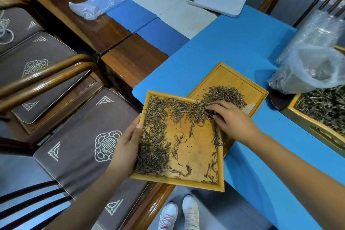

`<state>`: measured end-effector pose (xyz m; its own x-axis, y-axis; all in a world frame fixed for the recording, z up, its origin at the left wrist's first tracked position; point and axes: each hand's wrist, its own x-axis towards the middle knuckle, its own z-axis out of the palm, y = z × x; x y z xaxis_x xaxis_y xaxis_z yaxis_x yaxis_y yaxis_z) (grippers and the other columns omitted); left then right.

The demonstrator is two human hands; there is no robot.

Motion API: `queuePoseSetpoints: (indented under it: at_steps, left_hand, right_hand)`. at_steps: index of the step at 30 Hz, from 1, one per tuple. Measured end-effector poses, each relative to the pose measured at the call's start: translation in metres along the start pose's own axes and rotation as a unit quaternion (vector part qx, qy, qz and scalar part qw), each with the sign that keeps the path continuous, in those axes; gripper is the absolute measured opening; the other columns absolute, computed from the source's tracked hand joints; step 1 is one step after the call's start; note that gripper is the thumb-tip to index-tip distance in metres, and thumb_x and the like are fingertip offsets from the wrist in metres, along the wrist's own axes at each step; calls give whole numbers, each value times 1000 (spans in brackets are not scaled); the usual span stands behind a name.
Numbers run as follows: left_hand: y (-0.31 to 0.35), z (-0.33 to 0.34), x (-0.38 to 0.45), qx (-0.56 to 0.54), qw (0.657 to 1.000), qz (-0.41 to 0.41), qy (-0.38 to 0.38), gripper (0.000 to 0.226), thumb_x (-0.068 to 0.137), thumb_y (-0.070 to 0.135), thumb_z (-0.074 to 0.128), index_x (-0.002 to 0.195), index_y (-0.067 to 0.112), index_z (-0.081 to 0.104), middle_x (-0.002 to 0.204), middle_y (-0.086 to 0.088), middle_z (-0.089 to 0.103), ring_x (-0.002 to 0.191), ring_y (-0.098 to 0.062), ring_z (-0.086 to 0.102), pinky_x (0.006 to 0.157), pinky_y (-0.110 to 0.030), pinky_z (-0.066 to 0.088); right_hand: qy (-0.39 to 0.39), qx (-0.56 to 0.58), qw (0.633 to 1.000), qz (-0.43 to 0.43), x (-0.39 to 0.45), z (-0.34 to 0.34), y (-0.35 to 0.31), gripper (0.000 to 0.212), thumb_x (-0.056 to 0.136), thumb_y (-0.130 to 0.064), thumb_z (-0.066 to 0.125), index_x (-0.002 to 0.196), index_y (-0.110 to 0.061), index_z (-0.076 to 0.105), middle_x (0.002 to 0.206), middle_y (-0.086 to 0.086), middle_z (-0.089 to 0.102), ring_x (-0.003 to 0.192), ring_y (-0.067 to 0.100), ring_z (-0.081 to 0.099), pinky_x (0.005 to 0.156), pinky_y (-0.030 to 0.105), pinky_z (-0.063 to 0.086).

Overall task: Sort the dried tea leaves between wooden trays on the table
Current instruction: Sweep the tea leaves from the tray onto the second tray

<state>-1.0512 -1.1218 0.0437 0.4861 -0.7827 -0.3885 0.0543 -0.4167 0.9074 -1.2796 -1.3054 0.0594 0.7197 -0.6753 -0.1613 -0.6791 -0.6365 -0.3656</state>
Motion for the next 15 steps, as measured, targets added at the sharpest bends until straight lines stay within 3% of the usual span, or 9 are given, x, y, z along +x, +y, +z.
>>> queuePoseSetpoints:
  at_steps: [6,11,15]
  left_hand:
    - [0,-1,0,-26,1000,-3,-2,31,98,36,39,112,57,57,118,18,66,110,-4,61,99,-36,44]
    - [4,-4,-3,-17,1000,3,-9,34,99,33,38,109,59,58,109,24,68,100,6,63,76,-11,49]
    - [3,-8,-2,-24,1000,-7,-8,33,99,34,37,114,55,57,113,18,68,103,0,64,85,-22,46]
  right_hand:
    - [4,9,1000,30,8,-2,4,35,93,-8,46,126,-17,52,133,6,49,122,26,46,100,36,40]
    - [10,5,998,60,13,1,8,32,91,-5,47,121,-14,53,127,8,51,115,29,48,91,39,45]
    - [12,-9,997,80,14,3,16,32,90,-2,48,120,-11,55,124,11,52,115,31,47,94,40,43]
